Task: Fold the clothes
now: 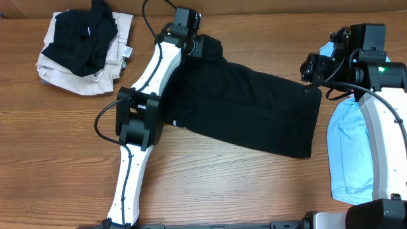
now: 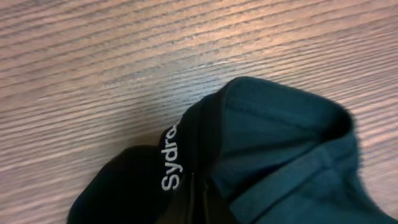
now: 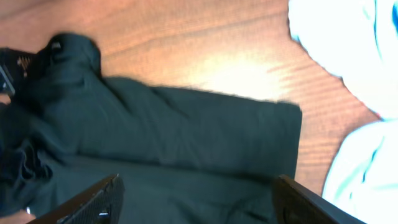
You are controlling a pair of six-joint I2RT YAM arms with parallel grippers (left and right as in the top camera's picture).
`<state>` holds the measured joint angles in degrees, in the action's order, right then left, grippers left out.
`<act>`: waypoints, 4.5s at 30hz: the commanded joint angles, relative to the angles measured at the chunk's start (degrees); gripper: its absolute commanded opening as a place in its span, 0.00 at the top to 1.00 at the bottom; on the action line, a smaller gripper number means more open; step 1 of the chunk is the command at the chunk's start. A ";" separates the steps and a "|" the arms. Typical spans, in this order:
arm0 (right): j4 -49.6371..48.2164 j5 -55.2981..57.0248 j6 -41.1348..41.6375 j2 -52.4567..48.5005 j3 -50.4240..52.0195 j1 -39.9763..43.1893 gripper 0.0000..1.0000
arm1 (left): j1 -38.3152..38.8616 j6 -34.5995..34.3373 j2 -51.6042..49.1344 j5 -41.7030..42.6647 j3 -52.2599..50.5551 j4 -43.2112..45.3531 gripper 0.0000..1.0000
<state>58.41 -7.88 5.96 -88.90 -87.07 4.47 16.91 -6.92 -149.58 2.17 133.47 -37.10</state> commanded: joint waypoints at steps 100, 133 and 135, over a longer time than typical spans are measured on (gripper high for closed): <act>12.33 -9.79 -1.27 -19.02 12.11 12.96 0.26 | -3.43 -4.57 19.32 -11.78 -23.74 -44.87 0.08; -6.23 -17.77 -1.31 -18.88 23.89 13.40 0.96 | -9.77 -3.28 27.87 -1.86 27.52 -59.69 0.00; -4.63 -19.47 -1.40 -18.80 21.49 14.80 0.96 | -9.77 -3.15 28.33 -2.80 27.52 -59.69 0.00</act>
<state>52.66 -22.41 4.78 -107.02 -62.08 17.21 7.03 -10.76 -123.42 1.69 159.83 -96.64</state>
